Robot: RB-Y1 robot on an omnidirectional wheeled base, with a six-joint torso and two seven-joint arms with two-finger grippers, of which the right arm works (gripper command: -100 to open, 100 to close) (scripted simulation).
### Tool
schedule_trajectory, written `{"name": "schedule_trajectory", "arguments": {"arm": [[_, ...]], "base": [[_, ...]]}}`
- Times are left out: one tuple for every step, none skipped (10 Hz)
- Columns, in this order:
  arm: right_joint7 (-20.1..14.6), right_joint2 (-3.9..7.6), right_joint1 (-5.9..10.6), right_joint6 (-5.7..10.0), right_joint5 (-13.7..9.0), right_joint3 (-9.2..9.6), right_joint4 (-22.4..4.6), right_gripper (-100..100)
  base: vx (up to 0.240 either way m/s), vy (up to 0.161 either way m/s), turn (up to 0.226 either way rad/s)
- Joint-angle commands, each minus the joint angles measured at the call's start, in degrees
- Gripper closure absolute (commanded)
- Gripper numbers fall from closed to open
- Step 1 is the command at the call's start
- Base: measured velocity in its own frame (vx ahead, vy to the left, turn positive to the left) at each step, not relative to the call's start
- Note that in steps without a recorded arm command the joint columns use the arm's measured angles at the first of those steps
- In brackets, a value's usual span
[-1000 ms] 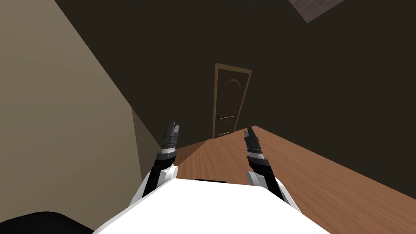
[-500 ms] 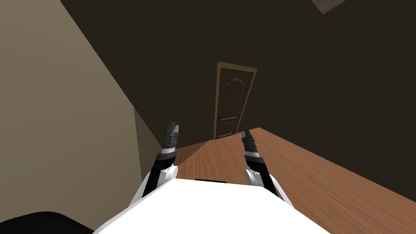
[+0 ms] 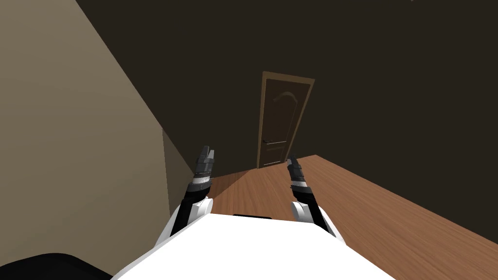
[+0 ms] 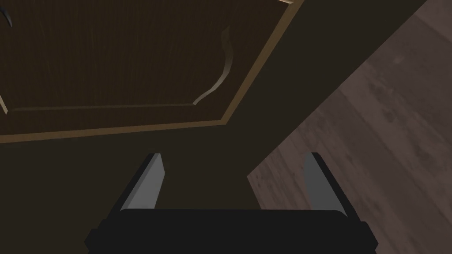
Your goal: Pull the door open
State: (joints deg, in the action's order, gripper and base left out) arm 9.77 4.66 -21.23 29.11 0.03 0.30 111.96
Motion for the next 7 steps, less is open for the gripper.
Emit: {"name": "schedule_trajectory", "arguments": {"arm": [[0.2,0.27,1.34,0.56,-0.8,0.16,-2.8,-100],[0.2,0.53,1.97,0.72,-1.3,0.23,-4.2,-100],[0.2,0.79,2.64,0.90,-1.9,0.31,-5.6,-100],[0.3,1.05,3.33,1.08,-2.5,0.39,-7.1,-100],[0.3,1.32,4.02,1.27,-3.0,0.46,-8.6,-100],[0.3,1.58,4.71,1.45,-3.6,0.54,-10.1,-100],[0.3,1.84,5.40,1.63,-4.2,0.62,-11.6,-100]], "base": [[0.090,-0.063,0.104],[0.080,-0.062,0.128],[0.069,-0.068,0.108],[0.076,-0.072,0.088],[0.096,-0.061,0.102],[0.107,-0.068,0.108],[0.094,-0.080,0.114]]}}
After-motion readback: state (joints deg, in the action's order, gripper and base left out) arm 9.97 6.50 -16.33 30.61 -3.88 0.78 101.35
